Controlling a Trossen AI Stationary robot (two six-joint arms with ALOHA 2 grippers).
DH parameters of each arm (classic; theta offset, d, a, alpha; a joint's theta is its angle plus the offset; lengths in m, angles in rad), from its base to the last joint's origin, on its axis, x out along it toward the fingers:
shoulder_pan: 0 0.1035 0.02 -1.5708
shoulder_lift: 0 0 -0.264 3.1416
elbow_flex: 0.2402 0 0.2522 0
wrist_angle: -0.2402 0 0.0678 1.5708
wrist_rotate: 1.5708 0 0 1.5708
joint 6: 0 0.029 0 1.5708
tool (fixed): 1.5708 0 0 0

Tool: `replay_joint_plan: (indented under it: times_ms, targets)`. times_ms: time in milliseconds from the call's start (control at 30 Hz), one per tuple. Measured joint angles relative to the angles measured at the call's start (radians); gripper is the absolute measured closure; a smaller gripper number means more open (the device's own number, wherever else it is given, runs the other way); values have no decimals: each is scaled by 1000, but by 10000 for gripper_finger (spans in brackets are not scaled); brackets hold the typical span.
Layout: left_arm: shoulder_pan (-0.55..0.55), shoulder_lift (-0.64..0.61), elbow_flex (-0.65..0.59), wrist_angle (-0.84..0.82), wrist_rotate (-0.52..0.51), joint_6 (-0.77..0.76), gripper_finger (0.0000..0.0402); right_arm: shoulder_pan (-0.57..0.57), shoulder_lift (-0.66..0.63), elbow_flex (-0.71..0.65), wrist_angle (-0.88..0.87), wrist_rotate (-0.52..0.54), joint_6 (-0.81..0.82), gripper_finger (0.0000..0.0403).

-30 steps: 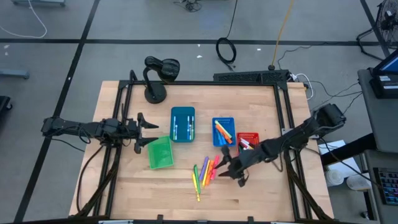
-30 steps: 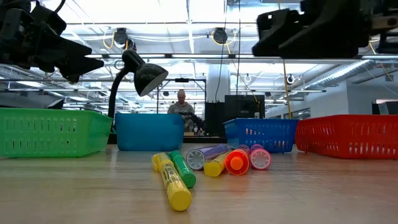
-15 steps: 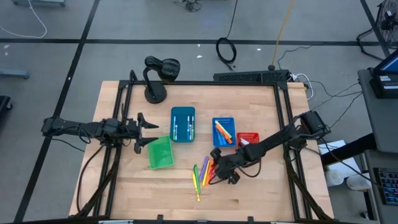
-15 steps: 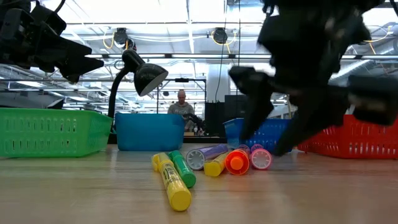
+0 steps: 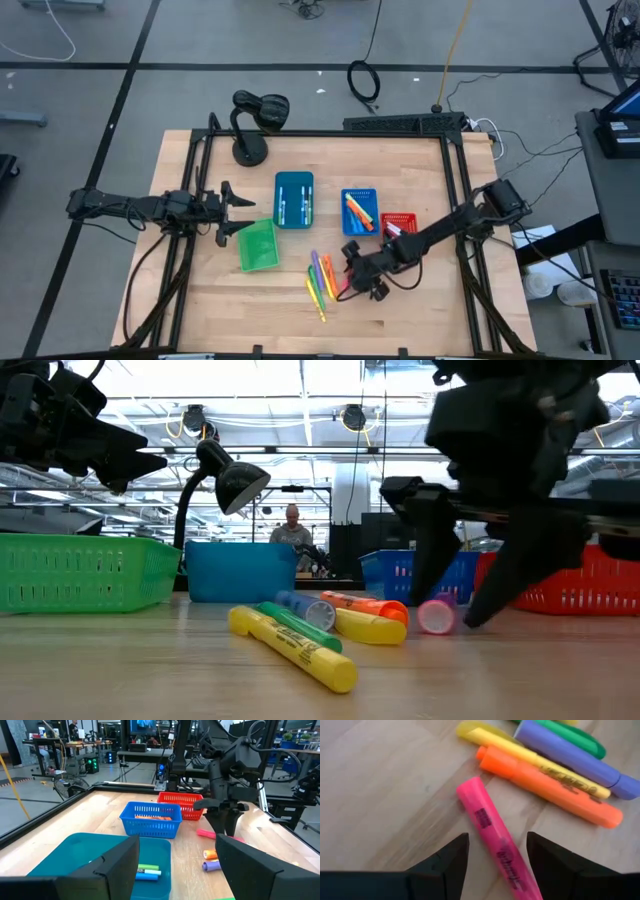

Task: Pick & Place Markers
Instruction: Put the pink highlighter pen into the blue bin

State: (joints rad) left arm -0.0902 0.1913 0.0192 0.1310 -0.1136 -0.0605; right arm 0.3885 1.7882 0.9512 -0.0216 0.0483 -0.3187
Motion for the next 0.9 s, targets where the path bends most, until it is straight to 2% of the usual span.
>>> replay_joint_plan:
  times_ms: [267,700,900]
  targets:
    - [0,0,0,0,0,0,135,26,-15,0,-7,3,-10,224]
    - [0,0,0,0,0,0,135,29,-17,0,119,10,-106,234]
    - [0,0,0,0,0,0,135,27,-17,0,286,147,-181,235]
